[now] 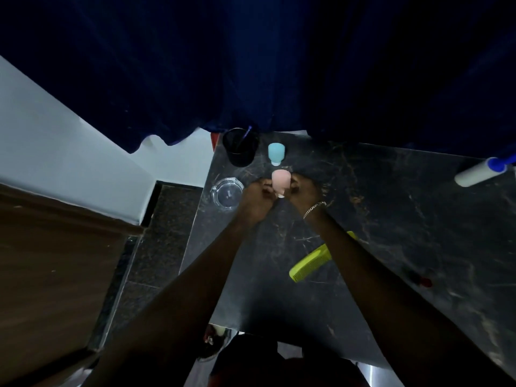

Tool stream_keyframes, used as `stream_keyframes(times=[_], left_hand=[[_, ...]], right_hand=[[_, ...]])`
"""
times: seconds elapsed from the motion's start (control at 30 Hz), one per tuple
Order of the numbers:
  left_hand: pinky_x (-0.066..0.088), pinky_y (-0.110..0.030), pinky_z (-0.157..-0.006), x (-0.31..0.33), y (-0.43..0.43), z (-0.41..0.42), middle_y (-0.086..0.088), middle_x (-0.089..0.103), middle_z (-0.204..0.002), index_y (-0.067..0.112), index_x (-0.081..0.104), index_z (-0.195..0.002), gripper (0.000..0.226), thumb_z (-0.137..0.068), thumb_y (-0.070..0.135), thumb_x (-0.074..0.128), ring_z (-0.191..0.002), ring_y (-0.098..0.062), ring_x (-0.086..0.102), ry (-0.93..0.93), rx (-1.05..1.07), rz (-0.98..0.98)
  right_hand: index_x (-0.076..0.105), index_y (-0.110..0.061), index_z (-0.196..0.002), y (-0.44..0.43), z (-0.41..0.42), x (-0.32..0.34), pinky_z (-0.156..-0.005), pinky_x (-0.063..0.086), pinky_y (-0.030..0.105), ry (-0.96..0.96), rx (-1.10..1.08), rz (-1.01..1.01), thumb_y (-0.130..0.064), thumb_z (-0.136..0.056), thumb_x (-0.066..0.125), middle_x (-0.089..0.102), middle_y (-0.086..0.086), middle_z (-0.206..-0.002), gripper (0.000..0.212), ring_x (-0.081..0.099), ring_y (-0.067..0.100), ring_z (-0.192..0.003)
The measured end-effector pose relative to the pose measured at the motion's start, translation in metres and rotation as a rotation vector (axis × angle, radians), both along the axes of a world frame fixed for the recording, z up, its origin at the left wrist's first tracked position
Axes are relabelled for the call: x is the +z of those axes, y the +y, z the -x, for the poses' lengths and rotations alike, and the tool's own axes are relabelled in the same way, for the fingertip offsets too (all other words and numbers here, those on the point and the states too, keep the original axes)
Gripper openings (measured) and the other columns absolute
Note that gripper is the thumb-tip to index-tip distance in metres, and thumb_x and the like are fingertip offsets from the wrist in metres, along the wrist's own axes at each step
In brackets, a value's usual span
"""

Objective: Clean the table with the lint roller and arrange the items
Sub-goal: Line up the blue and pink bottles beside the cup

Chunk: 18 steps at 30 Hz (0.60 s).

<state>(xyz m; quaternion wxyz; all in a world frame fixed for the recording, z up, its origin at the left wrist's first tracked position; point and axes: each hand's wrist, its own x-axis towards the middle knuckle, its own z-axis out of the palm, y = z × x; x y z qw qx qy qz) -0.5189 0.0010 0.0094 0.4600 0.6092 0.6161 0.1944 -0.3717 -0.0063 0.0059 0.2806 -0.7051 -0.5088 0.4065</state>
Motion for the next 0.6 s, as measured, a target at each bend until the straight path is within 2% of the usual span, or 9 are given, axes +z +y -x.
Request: stream_keyframes(times=[0.03,0.1,0.13,0.17,0.27,0.33,0.43,0.5,0.6], left_hand=[[0.058,-0.041,-0.093,-0.007,0.005,0.005,-0.006,0.080,-0.100,0.013,0.073,-0.110,0.028,-0.082,0.007,0.069,-0.097,-0.024,0.074,-0.018,-0.008,0.021],[0.058,-0.046,-0.097,-0.019,0.013,0.014,-0.007,0.079,-0.106,0.014,0.072,-0.116,0.037,-0.081,0.006,0.065,-0.101,-0.024,0.074,-0.067,-0.029,0.065],[0.056,-0.047,-0.101,-0.018,0.015,0.015,-0.010,0.078,-0.112,0.010,0.069,-0.122,0.040,-0.084,0.000,0.065,-0.105,-0.025,0.073,-0.087,-0.038,0.103],[0.055,-0.045,-0.104,-0.018,0.018,0.016,-0.014,0.075,-0.118,0.005,0.066,-0.127,0.042,-0.087,-0.007,0.063,-0.108,-0.024,0.071,-0.119,-0.052,0.134],[0.049,-0.033,-0.107,-0.016,0.023,0.018,-0.018,0.067,-0.133,-0.003,0.055,-0.139,0.050,-0.091,-0.016,0.057,-0.119,-0.023,0.065,-0.171,-0.084,0.183],[0.048,-0.038,-0.112,-0.024,0.026,0.021,-0.016,0.065,-0.138,0.000,0.052,-0.143,0.055,-0.091,-0.015,0.058,-0.125,-0.024,0.063,-0.197,-0.085,0.205],[0.047,-0.044,-0.113,-0.027,0.026,0.027,-0.013,0.062,-0.142,0.005,0.048,-0.147,0.059,-0.092,-0.011,0.061,-0.125,-0.019,0.059,-0.188,-0.083,0.255],[0.046,-0.042,-0.113,-0.029,0.026,0.028,-0.010,0.058,-0.145,0.005,0.041,-0.151,0.063,-0.094,-0.010,0.061,-0.125,-0.016,0.055,-0.196,-0.083,0.287],[0.045,-0.046,-0.115,-0.035,0.025,0.030,-0.007,0.053,-0.147,0.008,0.034,-0.155,0.069,-0.094,-0.009,0.061,-0.131,-0.018,0.051,-0.209,-0.094,0.316]], right_hand=[[0.066,-0.009,-0.114,0.005,0.004,-0.005,-0.074,0.044,0.005,-0.029,0.009,0.009,-0.003,-0.076,0.069,0.070,0.005,-0.101,0.039,0.063,0.017,-0.090],[0.065,-0.010,-0.113,0.011,0.013,-0.011,-0.085,0.049,0.020,-0.050,0.001,0.024,0.000,-0.075,0.066,0.071,0.010,-0.107,0.040,0.066,0.024,-0.099],[0.065,-0.011,-0.113,0.014,0.017,-0.013,-0.090,0.051,0.028,-0.044,-0.004,0.018,0.001,-0.074,0.064,0.070,0.012,-0.109,0.040,0.066,0.026,-0.102],[0.065,-0.011,-0.112,0.017,0.020,-0.020,-0.092,0.051,0.031,-0.048,-0.006,0.006,0.001,-0.074,0.063,0.070,0.011,-0.110,0.040,0.066,0.026,-0.103],[0.063,-0.005,-0.117,0.022,0.027,-0.017,-0.086,0.040,0.021,-0.112,-0.014,0.023,0.002,-0.077,0.060,0.067,0.013,-0.116,0.042,0.062,0.024,-0.105],[0.063,-0.002,-0.117,0.025,0.030,-0.020,-0.085,0.039,0.022,-0.113,-0.016,0.009,-0.001,-0.077,0.057,0.065,0.019,-0.117,0.041,0.061,0.030,-0.108],[0.061,-0.001,-0.120,0.026,0.034,-0.029,-0.095,0.040,0.027,-0.149,0.002,-0.016,0.000,-0.080,0.053,0.063,0.022,-0.123,0.041,0.058,0.034,-0.116],[0.060,0.001,-0.123,0.026,0.035,-0.033,-0.098,0.034,0.019,-0.172,0.000,-0.029,0.000,-0.083,0.049,0.060,0.023,-0.129,0.041,0.055,0.034,-0.121],[0.058,0.003,-0.126,0.026,0.035,-0.040,-0.088,0.026,0.005,-0.163,-0.026,-0.041,0.008,-0.085,0.049,0.061,0.023,-0.128,0.042,0.056,0.033,-0.121]])
